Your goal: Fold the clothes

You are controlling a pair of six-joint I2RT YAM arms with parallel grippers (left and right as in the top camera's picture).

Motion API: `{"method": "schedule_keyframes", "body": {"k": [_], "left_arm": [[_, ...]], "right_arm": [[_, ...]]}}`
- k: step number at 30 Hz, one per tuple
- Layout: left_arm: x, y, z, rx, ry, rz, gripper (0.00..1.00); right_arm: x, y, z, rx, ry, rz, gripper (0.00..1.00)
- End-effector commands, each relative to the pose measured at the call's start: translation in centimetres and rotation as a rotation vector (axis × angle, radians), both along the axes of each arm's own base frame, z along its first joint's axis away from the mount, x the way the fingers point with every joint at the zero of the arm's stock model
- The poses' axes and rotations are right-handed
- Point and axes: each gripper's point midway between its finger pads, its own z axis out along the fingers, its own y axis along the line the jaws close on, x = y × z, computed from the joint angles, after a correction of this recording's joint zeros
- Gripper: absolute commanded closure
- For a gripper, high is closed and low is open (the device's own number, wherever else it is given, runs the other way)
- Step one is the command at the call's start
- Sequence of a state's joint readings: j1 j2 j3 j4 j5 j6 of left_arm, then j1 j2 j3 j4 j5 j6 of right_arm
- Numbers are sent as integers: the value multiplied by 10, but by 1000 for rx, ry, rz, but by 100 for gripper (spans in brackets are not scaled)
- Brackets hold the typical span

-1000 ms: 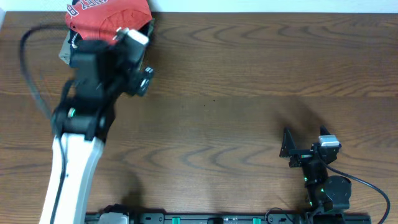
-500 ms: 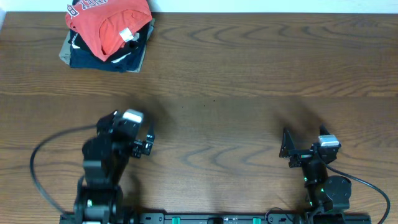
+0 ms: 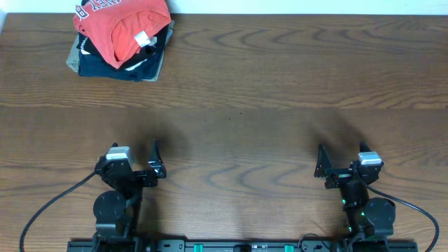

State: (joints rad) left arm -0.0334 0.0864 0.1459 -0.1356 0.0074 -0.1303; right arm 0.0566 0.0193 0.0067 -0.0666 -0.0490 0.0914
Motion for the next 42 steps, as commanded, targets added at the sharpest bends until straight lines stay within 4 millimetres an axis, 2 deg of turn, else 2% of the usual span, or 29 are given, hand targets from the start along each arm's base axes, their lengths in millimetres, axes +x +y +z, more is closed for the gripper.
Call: {"method": "schedule_keyframes", "body": {"k": [1,10,17,21,42], "left_arm": [[0,10,-1,-72,-49,64,2],[5,15,-5,-19,-129,74,2],[6,1,-11,227,-99,-34,2],[3,2,-35,226,-2,-36,2],[3,2,-35,219,-3,-35,2]], "right_arm": [[0,-2,-2,8,7,-7,1],[0,-2,-2,8,7,-7,1],[0,-2,-2,8,7,-7,1],[0,-2,-2,8,7,-7,1],[0,-2,-2,8,7,-7,1]]}}
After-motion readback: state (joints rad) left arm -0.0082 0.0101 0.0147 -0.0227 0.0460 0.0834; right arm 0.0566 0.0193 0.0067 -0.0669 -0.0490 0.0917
